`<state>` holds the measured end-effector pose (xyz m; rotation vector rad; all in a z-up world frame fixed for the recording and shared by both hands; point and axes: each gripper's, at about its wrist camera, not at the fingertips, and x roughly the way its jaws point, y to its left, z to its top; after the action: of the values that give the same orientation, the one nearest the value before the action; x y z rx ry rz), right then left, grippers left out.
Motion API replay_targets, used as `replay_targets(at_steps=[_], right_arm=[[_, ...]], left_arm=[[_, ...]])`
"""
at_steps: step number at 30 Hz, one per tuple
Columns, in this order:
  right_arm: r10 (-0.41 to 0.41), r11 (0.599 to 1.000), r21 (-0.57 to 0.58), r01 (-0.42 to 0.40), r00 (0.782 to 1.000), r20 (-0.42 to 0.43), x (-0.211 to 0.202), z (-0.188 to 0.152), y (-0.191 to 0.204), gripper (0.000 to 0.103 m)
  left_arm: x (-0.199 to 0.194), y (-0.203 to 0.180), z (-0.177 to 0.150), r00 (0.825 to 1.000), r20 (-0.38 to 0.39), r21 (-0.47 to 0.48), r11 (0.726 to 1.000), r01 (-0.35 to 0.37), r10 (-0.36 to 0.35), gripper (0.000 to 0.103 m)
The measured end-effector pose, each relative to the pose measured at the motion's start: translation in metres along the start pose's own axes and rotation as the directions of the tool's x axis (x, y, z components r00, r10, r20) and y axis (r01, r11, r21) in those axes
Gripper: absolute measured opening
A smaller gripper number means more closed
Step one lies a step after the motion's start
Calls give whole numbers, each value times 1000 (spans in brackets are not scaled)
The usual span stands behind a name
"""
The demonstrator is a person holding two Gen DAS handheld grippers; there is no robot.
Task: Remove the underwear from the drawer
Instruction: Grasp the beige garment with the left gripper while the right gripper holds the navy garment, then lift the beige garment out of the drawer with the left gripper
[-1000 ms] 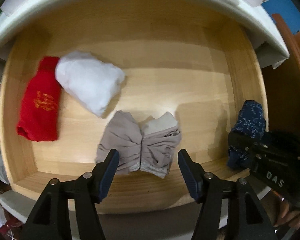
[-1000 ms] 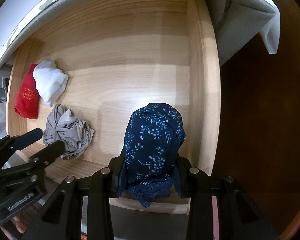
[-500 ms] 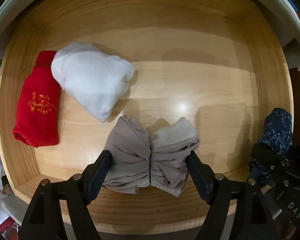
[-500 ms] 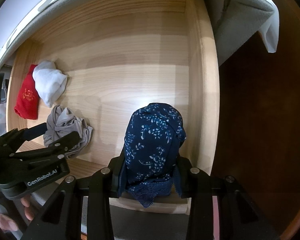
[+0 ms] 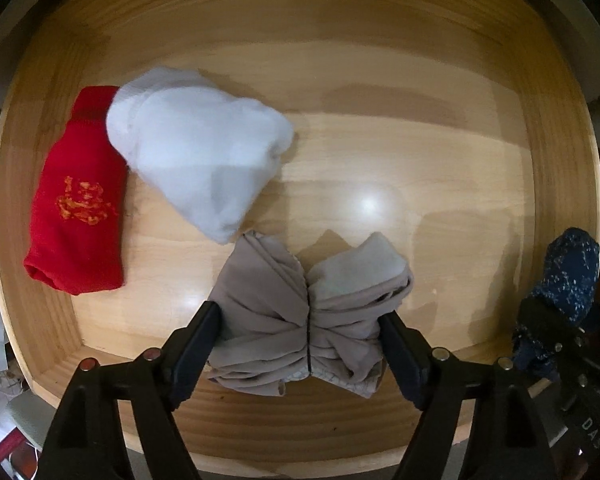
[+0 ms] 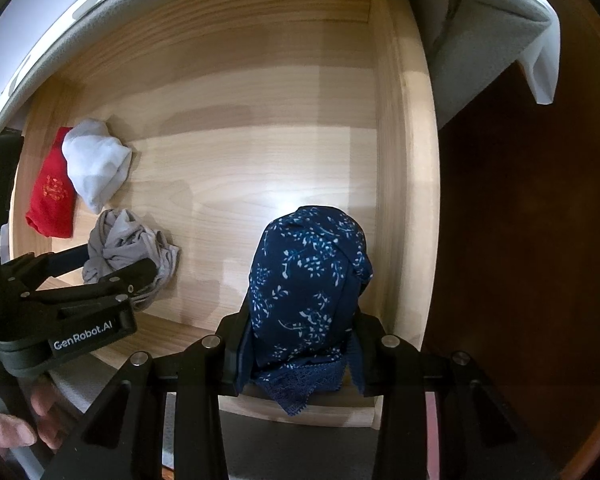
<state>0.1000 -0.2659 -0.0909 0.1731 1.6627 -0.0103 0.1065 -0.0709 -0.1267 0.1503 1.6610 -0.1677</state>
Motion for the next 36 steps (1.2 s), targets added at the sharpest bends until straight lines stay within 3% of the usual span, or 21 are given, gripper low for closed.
replay_targets(at_steps=[7, 15, 23, 36], right_arm=[[0, 1000, 7, 0, 1000, 0, 0, 1, 0, 36], [2, 1000, 10, -2, 1000, 2, -1, 1, 0, 36], [5, 1000, -1, -5, 1000, 1, 0, 0, 2, 36], [-2, 1000, -22, 2, 1000, -9, 2, 0, 4, 36]], left_arm=[[-7, -4, -1, 999, 14, 31, 998, -46, 45, 65], [-14, 4, -9, 1000, 18, 19, 1000, -15, 15, 57], [-15, 26, -18, 999, 28, -4, 1000, 21, -21, 56], [-47, 32, -40, 993, 116, -6, 999, 33, -32, 56]])
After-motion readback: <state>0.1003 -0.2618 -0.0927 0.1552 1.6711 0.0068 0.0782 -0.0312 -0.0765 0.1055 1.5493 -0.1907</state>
